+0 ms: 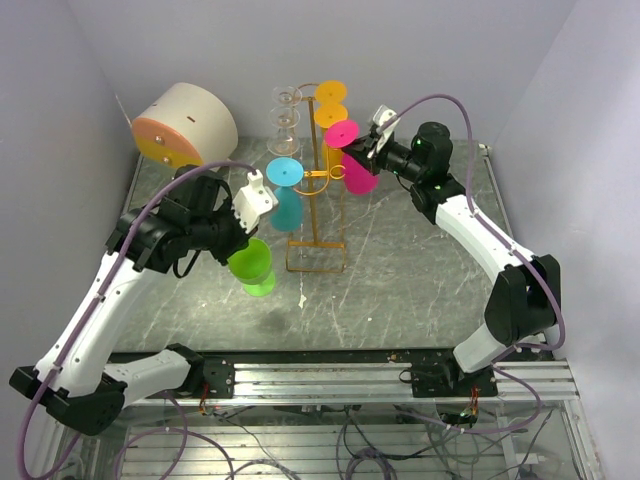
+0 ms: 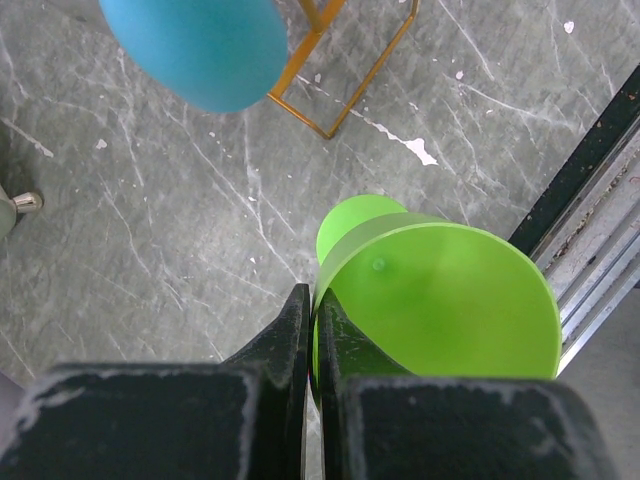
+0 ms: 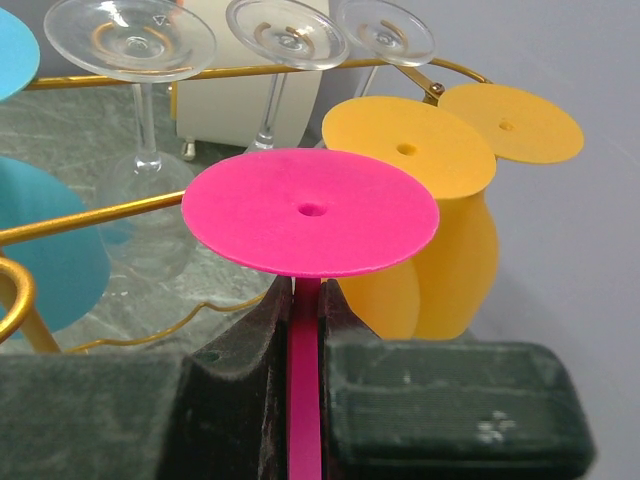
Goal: Place the wine glass upside down on the wine glass rack
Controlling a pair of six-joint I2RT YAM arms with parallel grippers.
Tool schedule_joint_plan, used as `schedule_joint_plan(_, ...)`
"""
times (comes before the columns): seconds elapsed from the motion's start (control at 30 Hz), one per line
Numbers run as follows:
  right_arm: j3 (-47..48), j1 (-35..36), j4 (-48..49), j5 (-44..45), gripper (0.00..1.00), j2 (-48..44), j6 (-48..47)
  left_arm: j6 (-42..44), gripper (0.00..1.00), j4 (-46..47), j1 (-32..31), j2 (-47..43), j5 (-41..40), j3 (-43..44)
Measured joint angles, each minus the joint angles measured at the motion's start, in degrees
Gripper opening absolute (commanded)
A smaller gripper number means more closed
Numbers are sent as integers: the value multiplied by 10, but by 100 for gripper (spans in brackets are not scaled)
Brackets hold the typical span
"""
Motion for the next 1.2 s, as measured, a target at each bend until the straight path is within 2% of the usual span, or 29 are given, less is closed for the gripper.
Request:
schedule_joint_plan(0.7,-46,-2,22,7,0,-34,1,-3,7,1,14,16,16,21)
schedule_joint_plan(1.2,-29,-2,19,-17,0,-14,7,-6,7,2,18,18,24,21)
